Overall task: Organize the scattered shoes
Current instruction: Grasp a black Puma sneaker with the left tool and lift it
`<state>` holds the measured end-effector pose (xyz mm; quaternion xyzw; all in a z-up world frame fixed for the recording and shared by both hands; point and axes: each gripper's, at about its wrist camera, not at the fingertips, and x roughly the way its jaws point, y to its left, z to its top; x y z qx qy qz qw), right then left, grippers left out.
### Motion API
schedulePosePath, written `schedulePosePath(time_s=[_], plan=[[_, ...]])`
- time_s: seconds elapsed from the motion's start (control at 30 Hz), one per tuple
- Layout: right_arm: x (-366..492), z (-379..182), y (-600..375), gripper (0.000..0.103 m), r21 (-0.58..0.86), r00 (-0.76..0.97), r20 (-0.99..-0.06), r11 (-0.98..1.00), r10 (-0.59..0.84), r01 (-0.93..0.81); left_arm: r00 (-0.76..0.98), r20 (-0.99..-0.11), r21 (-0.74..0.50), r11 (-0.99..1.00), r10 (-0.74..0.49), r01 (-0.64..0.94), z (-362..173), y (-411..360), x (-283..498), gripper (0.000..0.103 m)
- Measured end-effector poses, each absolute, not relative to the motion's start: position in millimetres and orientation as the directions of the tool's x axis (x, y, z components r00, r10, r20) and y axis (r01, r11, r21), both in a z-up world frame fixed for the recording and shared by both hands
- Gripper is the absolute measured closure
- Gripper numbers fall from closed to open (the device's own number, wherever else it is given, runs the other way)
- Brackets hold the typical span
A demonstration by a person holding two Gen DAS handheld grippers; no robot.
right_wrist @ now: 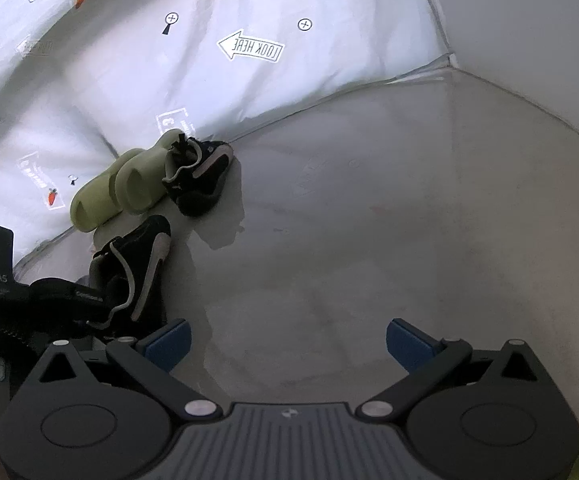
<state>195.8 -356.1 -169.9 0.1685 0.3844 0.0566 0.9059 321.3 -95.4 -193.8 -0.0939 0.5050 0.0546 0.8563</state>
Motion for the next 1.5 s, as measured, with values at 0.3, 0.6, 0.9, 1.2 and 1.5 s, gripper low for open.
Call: schedulePosePath(time_s=[0.3,0.6,0.9,1.2,1.5], plan=[[191.8,-168.7,-342.2,0.0,0.351,0.684,-0.673,0.936,0.282,-0.04,0.482,-0.876,-0.077,0.987,-0.001,-0.139,-190.7,-100.1,282.4,0.077],[181.6,-169.9,-332.3,0.0,0.356,0.679,-0.684,0.934,0.267,-0.009,0.462,-0.887,-0.075,0.994,-0.029,-0.082,-190.1,-96.7,258.3,0.077],[184.3,-170.5,-332.5,0.0,0.358,0.686,-0.684,0.933,0.249,0.018,0.447,-0.893,-0.073,0.997,-0.051,-0.033,-190.5,-94.6,239.2,0.077],[207.2,-170.9,-332.8,0.0,0.339,0.691,-0.687,0.94,0.223,0.034,0.551,-0.832,-0.065,0.998,-0.058,0.007,-171.5,-93.0,230.2,0.064],[249.3,-169.4,-320.9,0.0,0.214,0.742,-0.66,0.976,0.119,0.034,0.753,-0.646,-0.138,0.989,-0.129,0.051,-133.9,-84.5,236.1,0.038]])
